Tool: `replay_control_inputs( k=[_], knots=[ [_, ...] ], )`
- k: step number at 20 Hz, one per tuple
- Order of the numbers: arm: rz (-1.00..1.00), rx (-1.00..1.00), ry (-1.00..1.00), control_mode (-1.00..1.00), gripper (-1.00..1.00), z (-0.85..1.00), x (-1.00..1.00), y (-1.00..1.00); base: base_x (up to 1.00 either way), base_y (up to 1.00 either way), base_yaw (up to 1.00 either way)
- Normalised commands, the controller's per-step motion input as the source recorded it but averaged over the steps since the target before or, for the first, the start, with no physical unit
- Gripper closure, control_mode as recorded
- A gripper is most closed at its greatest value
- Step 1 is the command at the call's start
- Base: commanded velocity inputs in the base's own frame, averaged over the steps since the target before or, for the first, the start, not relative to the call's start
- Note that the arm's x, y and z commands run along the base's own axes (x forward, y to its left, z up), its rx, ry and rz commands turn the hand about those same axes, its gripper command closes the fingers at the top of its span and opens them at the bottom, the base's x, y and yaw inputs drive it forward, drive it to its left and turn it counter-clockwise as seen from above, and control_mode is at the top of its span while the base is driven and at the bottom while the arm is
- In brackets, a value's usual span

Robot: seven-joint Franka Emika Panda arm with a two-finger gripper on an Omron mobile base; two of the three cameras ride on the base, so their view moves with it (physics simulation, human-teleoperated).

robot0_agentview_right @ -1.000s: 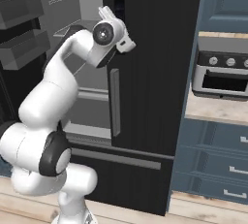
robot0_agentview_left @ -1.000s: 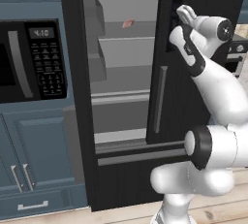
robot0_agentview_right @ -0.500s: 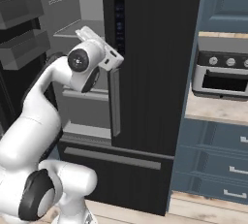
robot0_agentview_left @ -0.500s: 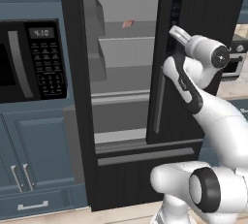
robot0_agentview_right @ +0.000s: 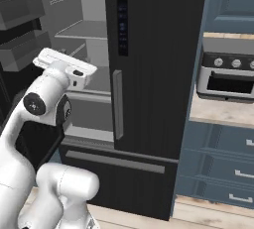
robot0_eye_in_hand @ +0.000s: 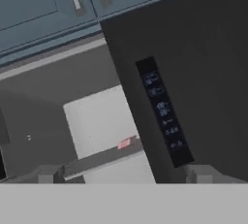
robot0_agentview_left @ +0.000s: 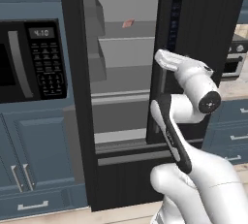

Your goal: Place the steak on the counter behind the older steak on the same shelf of the fridge to maintain FIFO order. Close the fridge door when finished.

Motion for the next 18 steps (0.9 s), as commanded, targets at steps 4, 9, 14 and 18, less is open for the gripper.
replay_control_inputs(
  k=[4, 9, 14, 18],
  knots=[
    [-0.09, -0.37, -0.26, -1.00, -1.00, 0.00, -0.98, 1.00, 0.00, 0.00, 0.00],
    [-0.09, -0.23, -0.13, -1.00, -1.00, -0.05, -0.72, 1.00, 0.00, 0.00, 0.00],
    [-0.10, -0.13, -0.13, -1.00, -1.00, 0.02, -0.87, 0.96, 0.00, 0.00, 0.00],
    [-0.12, -0.07, -0.12, -1.00, -1.00, 0.05, -0.95, 0.91, 0.00, 0.00, 0.00]
  ],
)
